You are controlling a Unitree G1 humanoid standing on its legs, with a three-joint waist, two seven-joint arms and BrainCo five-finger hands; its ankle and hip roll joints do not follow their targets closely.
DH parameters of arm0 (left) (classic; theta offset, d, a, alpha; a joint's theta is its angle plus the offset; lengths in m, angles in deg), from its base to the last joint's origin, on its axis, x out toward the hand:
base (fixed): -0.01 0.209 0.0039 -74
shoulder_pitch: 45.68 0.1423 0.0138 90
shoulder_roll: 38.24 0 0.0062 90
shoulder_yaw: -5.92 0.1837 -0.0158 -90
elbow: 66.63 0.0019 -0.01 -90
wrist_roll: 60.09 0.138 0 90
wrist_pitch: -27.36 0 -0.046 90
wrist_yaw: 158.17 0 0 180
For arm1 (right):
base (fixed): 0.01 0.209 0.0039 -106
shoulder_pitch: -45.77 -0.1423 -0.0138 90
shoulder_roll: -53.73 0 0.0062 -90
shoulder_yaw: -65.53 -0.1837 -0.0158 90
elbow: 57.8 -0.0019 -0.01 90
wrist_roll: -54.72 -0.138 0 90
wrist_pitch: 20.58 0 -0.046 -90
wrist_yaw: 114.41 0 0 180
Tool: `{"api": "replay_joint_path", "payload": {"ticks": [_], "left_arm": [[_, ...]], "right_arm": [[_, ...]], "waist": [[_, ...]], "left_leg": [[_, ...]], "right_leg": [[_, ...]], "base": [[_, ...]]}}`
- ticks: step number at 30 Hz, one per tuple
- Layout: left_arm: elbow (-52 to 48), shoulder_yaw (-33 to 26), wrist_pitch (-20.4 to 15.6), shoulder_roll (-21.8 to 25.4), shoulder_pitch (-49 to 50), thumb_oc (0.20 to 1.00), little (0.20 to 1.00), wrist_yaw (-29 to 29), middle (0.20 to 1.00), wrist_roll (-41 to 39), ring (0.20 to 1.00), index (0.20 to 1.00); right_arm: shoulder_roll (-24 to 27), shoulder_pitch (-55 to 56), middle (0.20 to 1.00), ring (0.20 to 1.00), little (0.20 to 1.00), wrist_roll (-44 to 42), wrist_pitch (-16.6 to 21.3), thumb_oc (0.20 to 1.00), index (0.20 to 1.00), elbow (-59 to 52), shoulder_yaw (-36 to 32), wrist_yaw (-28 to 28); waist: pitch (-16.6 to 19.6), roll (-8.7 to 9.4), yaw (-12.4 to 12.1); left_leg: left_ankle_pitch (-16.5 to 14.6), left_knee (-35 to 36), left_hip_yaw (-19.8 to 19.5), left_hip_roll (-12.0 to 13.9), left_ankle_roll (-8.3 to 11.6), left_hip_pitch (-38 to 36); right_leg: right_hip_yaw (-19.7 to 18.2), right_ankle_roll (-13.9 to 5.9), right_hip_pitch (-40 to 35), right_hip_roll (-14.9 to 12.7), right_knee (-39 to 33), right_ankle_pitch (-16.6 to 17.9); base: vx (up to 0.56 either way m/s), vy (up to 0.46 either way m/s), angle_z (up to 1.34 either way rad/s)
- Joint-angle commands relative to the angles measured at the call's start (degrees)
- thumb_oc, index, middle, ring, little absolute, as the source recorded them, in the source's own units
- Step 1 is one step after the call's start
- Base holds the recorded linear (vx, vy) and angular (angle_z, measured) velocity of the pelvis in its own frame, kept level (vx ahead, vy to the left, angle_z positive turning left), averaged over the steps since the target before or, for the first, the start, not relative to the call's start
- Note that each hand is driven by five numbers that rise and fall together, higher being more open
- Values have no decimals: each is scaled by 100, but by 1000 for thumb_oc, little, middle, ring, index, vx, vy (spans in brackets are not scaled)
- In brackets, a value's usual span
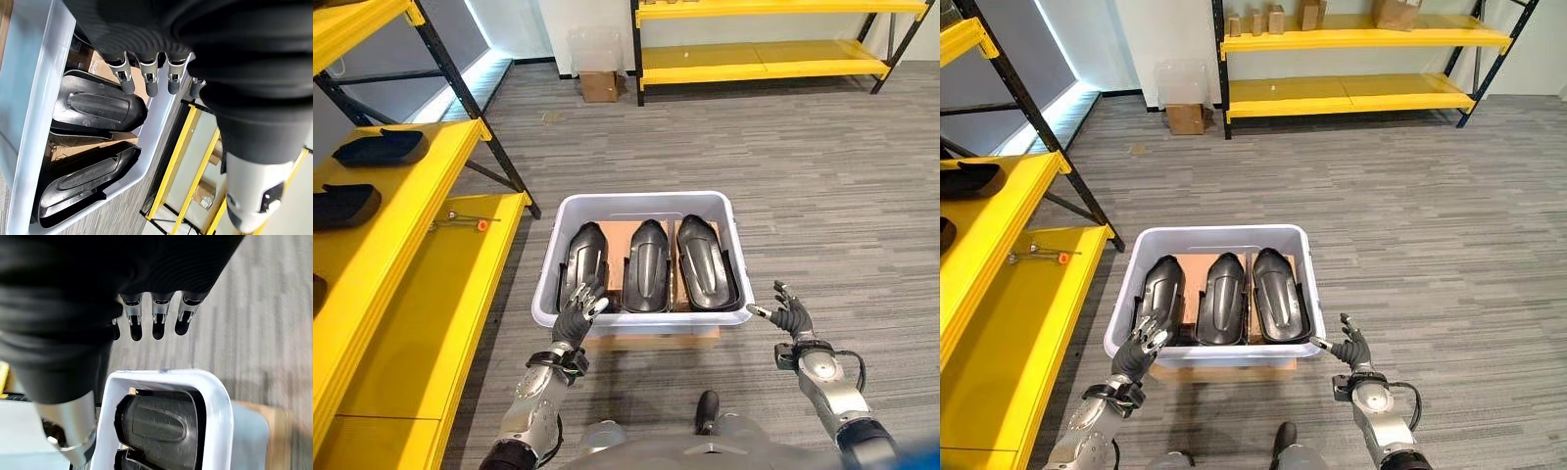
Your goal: Move parts from the plastic box to the shelf.
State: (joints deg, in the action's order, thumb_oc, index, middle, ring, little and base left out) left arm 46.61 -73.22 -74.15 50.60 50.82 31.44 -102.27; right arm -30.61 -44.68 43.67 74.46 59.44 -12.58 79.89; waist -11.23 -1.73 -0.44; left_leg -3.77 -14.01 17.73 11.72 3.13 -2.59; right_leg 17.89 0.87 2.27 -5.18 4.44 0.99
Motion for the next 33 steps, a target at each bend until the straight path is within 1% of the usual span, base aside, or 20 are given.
{"api": "replay_joint_path", "payload": {"ticks": [1,2,3,4,5,6,7,8,9,11,13,17,21,23,26,27,30,31,32,33], "left_arm": [[-259,-91,-113,109,113,1000,1000,59,1000,-42,1000,1000],[-227,-103,-84,103,96,1000,1000,115,1000,52,1000,1000],[-159,-96,-103,96,70,1000,1000,305,1000,117,1000,1000],[-160,-90,-103,95,67,1000,1000,337,1000,132,1000,1000],[-179,-64,-96,114,59,1000,1000,406,1000,193,1000,1000],[-177,-21,-130,143,29,1000,1000,458,1000,235,1000,1000],[-155,1,-132,154,-7,1000,1000,462,1000,190,1000,1000],[-27,-3,-57,173,-132,1000,1000,480,1000,103,1000,1000],[4,28,-31,193,-180,1000,1000,441,1000,163,1000,1000],[29,71,-33,214,-192,1000,1000,402,1000,201,1000,1000],[-4,64,13,378,-99,1000,1000,538,1000,265,1000,1000],[-109,-15,56,593,71,1000,1000,510,1000,300,1000,1000],[-268,-94,51,721,178,1000,1000,556,1000,265,1000,1000],[-317,-116,65,740,188,1000,1000,557,1000,256,1000,1000],[-544,-155,115,879,92,1000,1000,626,1000,207,1000,1000],[-565,-155,115,893,75,1000,1000,633,1000,194,1000,1000],[-930,-145,116,1092,-188,1000,1000,613,1000,15,1000,1000],[-960,-151,93,1106,-219,1000,1000,584,1000,3,1000,1000],[-1097,-151,-47,1180,-346,1000,1000,428,1000,-57,1000,1000],[-1180,-174,-99,1209,-379,1000,1000,343,1000,-86,1000,1000]], "right_arm": [[167,-312,1000,1000,1000,280,537,1000,1000,-351,32,309],[197,-368,1000,1000,1000,273,555,1000,1000,-356,70,350],[254,-415,1000,1000,1000,348,582,1000,1000,-417,49,352],[265,-407,1000,1000,1000,392,587,1000,1000,-453,38,363],[302,-379,1000,1000,1000,487,619,1000,1000,-550,18,411],[353,-334,1000,1000,1000,630,694,1000,1000,-667,7,506],[392,-320,1000,1000,1000,709,748,1000,1000,-694,9,542],[475,-328,1000,1000,1000,778,774,1000,1000,-613,1,567],[477,-354,1000,1000,1000,705,742,1000,1000,-548,8,592],[460,-366,1000,1000,1000,595,777,1000,1000,-475,10,601],[334,-271,1000,1000,1000,503,1024,1000,1000,-430,-72,527],[282,-277,1000,1000,1000,729,1029,1000,1000,-549,-161,500],[303,-441,1000,1000,1000,853,1118,1000,1000,-626,-225,568],[344,-507,1000,1000,1000,868,1098,1000,1000,-655,-239,608],[571,-893,1000,1000,1000,774,980,1000,1000,-704,-313,774],[600,-943,1000,1000,1000,789,969,1000,1000,-699,-324,790],[981,-1695,1000,1000,1000,651,640,1000,1000,-560,-412,947],[1011,-1776,1000,1000,1000,640,622,1000,1000,-532,-413,958],[1141,-2166,1000,1000,1000,408,498,1000,1000,-365,-433,985],[1160,-2281,1000,1000,1000,281,420,1000,1000,-325,-457,1008]], "waist": [[-97,322,-78],[-148,266,-63],[-140,164,7],[-131,129,26],[-116,72,72],[-122,28,130],[-123,22,158],[-115,57,212],[-107,63,222],[-97,57,221],[-75,93,187],[-78,156,101],[-141,213,-50],[-158,222,-103],[-262,230,-311],[-276,225,-331],[-517,138,-550],[-544,128,-565],[-644,83,-641],[-677,69,-677]], "left_leg": [[732,-1515,-367,-149,221,913],[920,-1275,-365,68,304,920],[1144,-378,-155,353,381,646],[1260,-119,-85,428,415,605],[1497,316,59,567,479,536],[1701,585,189,671,540,525],[1615,642,191,657,516,534],[1046,717,223,434,377,378],[876,722,201,331,329,325],[768,789,157,223,285,242],[579,889,30,34,156,82],[515,1055,-70,-110,23,-27],[504,1114,-141,-125,-18,29],[514,1121,-167,-126,-16,79],[573,1069,-261,-98,11,378],[580,1062,-271,-96,14,413],[696,953,-403,-57,64,860],[708,933,-418,-52,72,907],[753,831,-489,-45,111,1093],[763,798,-515,-53,122,1152]], "right_leg": [[-157,-131,-729,-139,-282,-205],[-190,-141,-707,-111,-244,-215],[-133,-225,-718,-160,-248,-217],[-111,-248,-735,-173,-260,-217],[-64,-293,-777,-218,-284,-210],[-34,-344,-815,-289,-283,-200],[-48,-386,-804,-365,-253,-197],[-58,-538,-728,-625,-94,-188],[-72,-598,-687,-712,-44,-143],[-102,-652,-653,-757,2,-112],[-209,-751,-659,-795,19,-51],[-346,-842,-634,-820,21,-1],[-305,-885,-554,-863,115,-47],[-281,-887,-530,-868,135,-65],[-168,-880,-397,-861,241,-155],[-157,-876,-380,-858,256,-170],[-63,-786,-215,-812,467,-376],[-53,-774,-199,-808,492,-398],[-10,-715,-177,-800,573,-487],[-4,-704,-173,-797,584,-508]], "base": [[-28,39,-4],[25,233,-37],[58,295,-22],[100,379,27],[95,343,65],[101,374,62],[124,456,36],[112,391,29],[99,326,10],[67,143,-16],[152,178,-22],[100,90,-1],[50,12,8],[20,-18,6],[-22,-54,18],[-57,-49,27],[-124,-34,24],[-47,-2,15],[-16,-1,18],[-11,-1,14]]}}
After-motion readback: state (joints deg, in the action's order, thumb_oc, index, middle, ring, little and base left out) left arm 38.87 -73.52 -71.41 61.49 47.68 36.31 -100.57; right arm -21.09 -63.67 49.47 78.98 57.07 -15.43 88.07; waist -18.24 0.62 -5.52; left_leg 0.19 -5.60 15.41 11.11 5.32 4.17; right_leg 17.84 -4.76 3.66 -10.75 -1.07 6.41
